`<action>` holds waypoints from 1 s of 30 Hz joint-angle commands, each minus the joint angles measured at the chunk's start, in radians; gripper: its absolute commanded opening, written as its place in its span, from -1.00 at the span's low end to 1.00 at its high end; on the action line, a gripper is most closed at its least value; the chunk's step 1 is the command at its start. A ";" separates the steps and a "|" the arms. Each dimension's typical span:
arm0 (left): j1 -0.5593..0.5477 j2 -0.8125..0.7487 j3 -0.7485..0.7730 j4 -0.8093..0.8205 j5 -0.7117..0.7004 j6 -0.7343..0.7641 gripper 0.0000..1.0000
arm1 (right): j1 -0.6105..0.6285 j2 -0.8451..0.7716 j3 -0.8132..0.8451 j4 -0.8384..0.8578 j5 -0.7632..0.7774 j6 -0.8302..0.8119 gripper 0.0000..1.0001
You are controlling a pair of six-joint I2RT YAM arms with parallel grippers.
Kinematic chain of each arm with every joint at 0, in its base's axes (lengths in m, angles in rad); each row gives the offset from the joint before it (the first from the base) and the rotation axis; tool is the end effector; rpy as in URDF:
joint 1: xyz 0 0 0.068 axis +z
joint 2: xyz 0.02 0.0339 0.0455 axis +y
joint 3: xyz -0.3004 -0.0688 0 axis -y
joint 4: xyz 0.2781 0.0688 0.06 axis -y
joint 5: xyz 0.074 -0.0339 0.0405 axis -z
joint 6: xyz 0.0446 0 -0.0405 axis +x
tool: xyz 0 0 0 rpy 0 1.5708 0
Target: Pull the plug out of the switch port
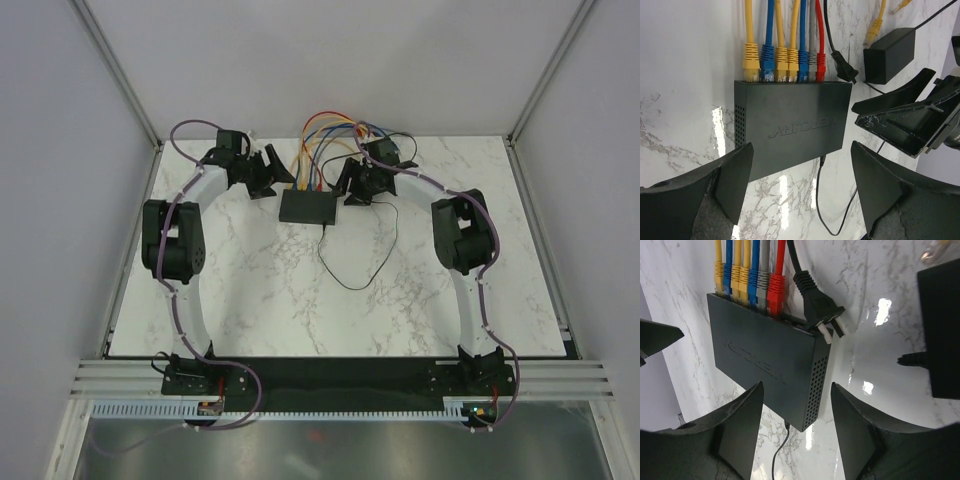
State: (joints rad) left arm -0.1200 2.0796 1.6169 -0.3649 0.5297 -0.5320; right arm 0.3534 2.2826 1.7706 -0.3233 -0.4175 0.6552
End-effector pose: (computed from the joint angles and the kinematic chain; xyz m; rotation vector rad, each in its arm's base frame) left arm 0.5117 -0.0844 0.2226 -0.2470 2.4447 -0.9328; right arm 0.5239 0.2125 0.1719 0.1763 2.5345 0.9410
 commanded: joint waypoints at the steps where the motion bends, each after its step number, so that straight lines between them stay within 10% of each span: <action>1: -0.003 0.023 0.040 0.003 0.036 0.035 0.72 | 0.019 0.023 0.050 0.049 -0.044 0.018 0.29; 17: -0.035 0.115 0.066 -0.062 0.055 0.075 0.49 | 0.025 0.063 0.036 0.040 -0.053 -0.025 -0.09; 30: -0.106 0.059 -0.077 -0.068 0.056 0.059 -0.17 | 0.033 0.017 -0.037 0.033 -0.080 -0.058 -0.43</action>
State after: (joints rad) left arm -0.2138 2.1750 1.5932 -0.4057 0.5892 -0.4946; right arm 0.3695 2.3379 1.7672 -0.2893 -0.4808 0.6312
